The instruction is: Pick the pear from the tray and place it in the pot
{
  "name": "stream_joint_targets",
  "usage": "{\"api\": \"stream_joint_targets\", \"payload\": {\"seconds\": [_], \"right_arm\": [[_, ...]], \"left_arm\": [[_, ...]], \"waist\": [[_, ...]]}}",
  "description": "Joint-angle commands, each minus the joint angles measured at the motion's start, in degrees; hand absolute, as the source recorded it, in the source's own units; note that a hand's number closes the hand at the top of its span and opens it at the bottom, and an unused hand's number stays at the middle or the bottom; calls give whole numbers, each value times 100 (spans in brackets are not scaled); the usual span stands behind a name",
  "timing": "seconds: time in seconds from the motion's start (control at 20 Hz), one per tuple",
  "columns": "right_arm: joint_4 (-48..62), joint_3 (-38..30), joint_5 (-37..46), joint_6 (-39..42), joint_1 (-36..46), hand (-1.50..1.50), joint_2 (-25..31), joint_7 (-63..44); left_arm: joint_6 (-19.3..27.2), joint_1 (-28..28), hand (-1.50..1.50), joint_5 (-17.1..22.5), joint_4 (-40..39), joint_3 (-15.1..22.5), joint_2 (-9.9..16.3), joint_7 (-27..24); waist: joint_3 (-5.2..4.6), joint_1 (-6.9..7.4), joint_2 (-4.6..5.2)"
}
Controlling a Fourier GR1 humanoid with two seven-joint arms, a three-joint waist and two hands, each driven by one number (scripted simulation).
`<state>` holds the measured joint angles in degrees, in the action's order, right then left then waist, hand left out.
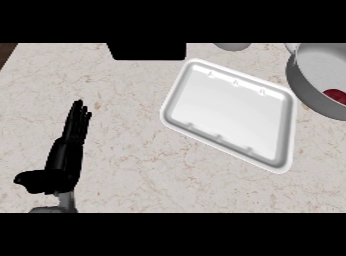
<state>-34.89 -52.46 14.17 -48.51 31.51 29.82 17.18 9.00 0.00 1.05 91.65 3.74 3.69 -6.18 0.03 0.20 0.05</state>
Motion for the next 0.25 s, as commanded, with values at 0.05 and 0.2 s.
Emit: {"api": "stream_joint_targets", "payload": {"seconds": [0.05, 0.2], "right_arm": [[-405, -198, -609, -188, -481, -150, -146, 473], [-280, -353, -950, 161, -735, -150, 268, 596]], "left_arm": [[95, 88, 0, -154, 81, 61, -59, -3], [6, -117, 0, -59, -236, -67, -54, -61]], "waist": [[0, -7, -4], [2, -12, 5]]}}
